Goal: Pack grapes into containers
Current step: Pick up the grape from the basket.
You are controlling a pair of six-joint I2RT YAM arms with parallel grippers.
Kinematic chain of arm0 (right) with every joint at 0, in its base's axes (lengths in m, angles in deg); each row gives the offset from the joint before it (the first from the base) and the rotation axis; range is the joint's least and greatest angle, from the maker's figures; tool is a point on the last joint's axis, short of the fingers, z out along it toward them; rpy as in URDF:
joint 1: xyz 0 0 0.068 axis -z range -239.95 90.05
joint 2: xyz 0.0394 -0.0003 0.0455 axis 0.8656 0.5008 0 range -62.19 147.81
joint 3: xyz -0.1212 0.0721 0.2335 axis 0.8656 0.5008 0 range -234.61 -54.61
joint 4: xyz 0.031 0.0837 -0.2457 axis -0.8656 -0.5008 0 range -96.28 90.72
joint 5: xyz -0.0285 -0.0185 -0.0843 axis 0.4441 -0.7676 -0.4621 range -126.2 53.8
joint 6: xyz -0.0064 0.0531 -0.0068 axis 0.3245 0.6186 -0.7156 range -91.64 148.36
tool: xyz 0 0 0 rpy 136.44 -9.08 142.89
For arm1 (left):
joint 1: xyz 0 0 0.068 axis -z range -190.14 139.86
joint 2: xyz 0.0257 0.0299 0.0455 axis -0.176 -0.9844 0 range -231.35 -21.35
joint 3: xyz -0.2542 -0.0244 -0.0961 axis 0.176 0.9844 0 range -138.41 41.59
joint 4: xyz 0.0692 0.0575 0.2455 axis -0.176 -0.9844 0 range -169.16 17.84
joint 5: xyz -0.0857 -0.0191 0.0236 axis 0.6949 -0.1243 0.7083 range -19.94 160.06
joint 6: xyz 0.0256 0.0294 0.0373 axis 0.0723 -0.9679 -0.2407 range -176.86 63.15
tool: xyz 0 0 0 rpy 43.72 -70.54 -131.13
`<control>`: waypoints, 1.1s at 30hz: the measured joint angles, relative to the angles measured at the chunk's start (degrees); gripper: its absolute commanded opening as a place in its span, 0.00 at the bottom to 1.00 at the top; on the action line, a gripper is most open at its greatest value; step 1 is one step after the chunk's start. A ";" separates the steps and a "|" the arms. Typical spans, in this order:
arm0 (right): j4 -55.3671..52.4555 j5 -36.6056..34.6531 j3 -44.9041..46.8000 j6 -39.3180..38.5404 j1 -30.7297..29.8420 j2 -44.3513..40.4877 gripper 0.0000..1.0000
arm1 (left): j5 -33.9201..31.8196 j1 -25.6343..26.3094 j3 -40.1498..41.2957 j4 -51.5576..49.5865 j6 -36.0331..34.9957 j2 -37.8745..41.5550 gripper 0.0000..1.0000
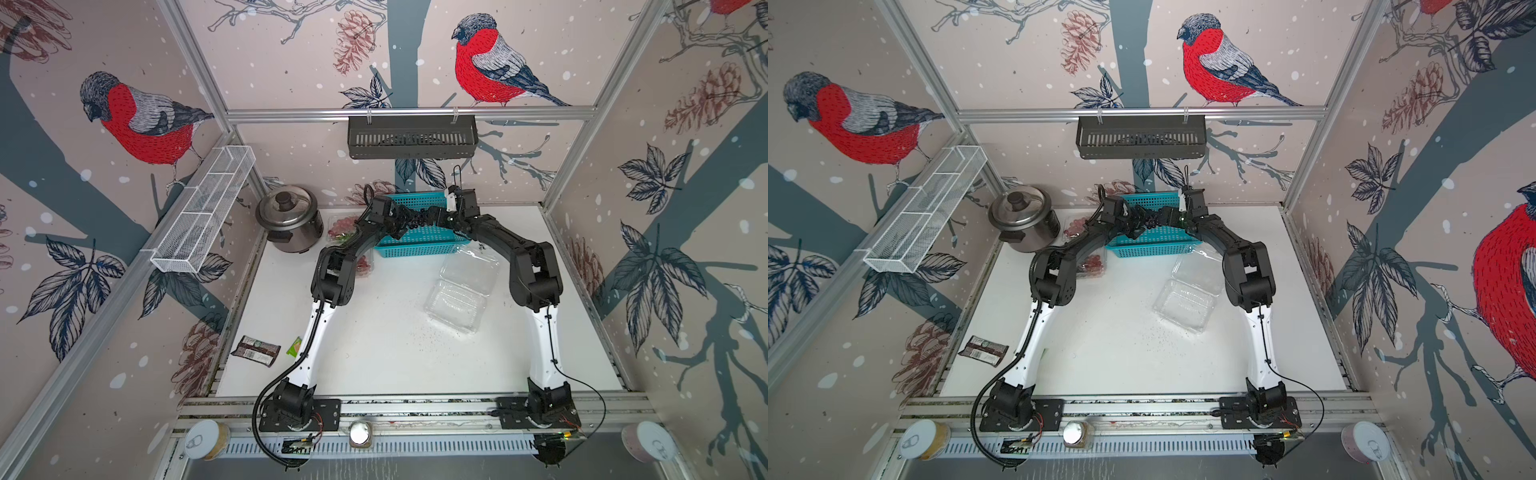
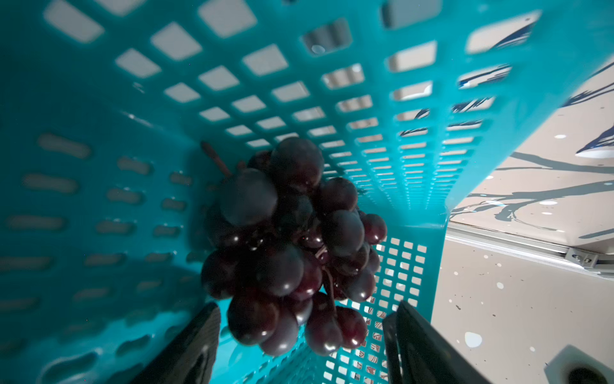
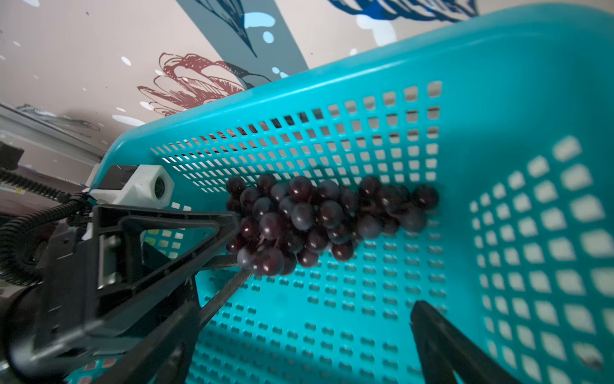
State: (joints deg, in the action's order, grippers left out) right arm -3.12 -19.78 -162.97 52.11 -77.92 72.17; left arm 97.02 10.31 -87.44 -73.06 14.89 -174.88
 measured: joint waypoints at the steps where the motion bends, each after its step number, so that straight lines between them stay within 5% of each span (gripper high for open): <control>1: -0.04 0.24 -0.96 -0.15 0.00 0.98 1.00 | -0.02 -0.07 0.00 0.33 0.26 -0.04 0.82; 18: 0.48 7.06 -12.83 1.25 -1.01 11.89 1.00 | 0.09 -0.39 -0.07 2.86 2.36 -0.55 0.82; 33: 13.70 19.10 2.05 9.33 1.09 2.89 1.00 | 0.44 -0.33 0.00 4.83 3.74 -0.72 0.63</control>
State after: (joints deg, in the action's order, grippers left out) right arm 10.59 -0.68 -160.91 61.44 -76.83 75.06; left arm 97.46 9.98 -87.44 -68.23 18.63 -175.60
